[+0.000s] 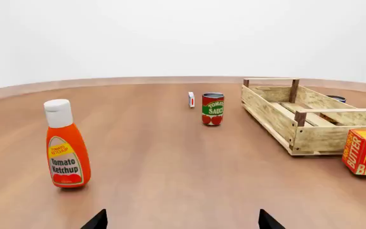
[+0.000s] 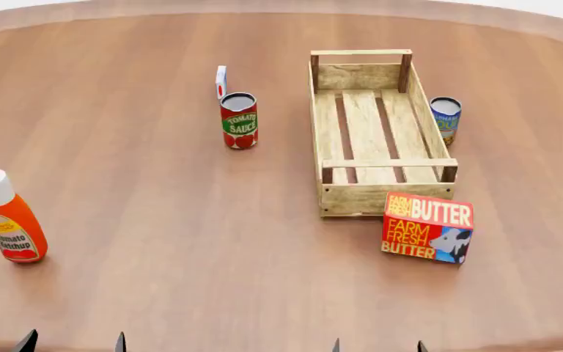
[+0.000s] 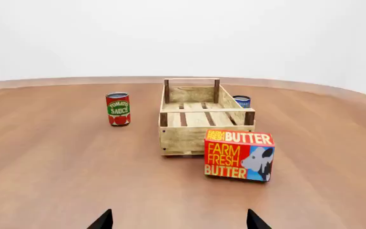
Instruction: Pick up the butter and put it in the tray.
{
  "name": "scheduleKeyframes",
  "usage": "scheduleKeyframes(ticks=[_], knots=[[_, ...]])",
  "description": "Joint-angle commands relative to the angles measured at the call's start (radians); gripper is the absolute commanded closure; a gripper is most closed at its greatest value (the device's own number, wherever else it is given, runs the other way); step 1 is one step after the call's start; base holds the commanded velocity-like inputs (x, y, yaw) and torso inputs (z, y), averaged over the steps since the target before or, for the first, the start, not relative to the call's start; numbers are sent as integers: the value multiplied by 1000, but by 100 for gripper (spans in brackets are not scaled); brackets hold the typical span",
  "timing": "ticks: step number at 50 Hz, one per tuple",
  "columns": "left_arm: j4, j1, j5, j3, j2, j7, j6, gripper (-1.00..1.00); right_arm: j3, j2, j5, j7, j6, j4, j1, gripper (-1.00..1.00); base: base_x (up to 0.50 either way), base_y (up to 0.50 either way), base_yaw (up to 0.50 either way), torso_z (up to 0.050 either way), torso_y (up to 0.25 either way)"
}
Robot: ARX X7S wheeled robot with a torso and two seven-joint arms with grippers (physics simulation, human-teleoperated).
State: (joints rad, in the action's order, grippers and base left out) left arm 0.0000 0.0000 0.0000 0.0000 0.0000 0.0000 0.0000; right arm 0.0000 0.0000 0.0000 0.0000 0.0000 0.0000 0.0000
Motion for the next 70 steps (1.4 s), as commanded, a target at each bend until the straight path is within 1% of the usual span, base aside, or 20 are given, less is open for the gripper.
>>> scheduleKeyframes(ticks=[1,2,13,22,42,48,51,59,70], knots=[[-26,-6,-7,7,-7,-7,19,-100,-43,35,36,43,-18,23,6,-100,0,0,0,0,0],[2,1,-15,16,-14,-16,-1,-100,-46,38,38,48,0,-2,-1,-100,0,0,0,0,0],[1,4,-40,58,-45,-62,-2,-100,-80,62,60,57,-15,9,-5,-100,0,0,0,0,0],[-4,7,-46,83,-61,-80,9,-100,-96,76,77,65,14,-5,-4,-100,10,-500,0,0,0],[7,11,-65,115,-86,-110,11,-100,-129,94,91,91,-8,26,5,-100,44,-500,0,0,0],[5,8,-70,124,-92,-118,11,-100,-137,101,99,102,20,10,9,-100,0,-33,0,0,0],[4,7,-73,128,-96,-123,11,-100,-147,103,90,107,-3,19,5,-100,0,0,0,0,0],[8,7,-80,137,-105,-135,11,-100,-155,110,92,122,-3,22,8,-100,9,0,0,0,0],[0,4,-88,148,-114,-149,17,-100,-170,122,98,129,-2,20,6,-100,485,0,0,0,0]])
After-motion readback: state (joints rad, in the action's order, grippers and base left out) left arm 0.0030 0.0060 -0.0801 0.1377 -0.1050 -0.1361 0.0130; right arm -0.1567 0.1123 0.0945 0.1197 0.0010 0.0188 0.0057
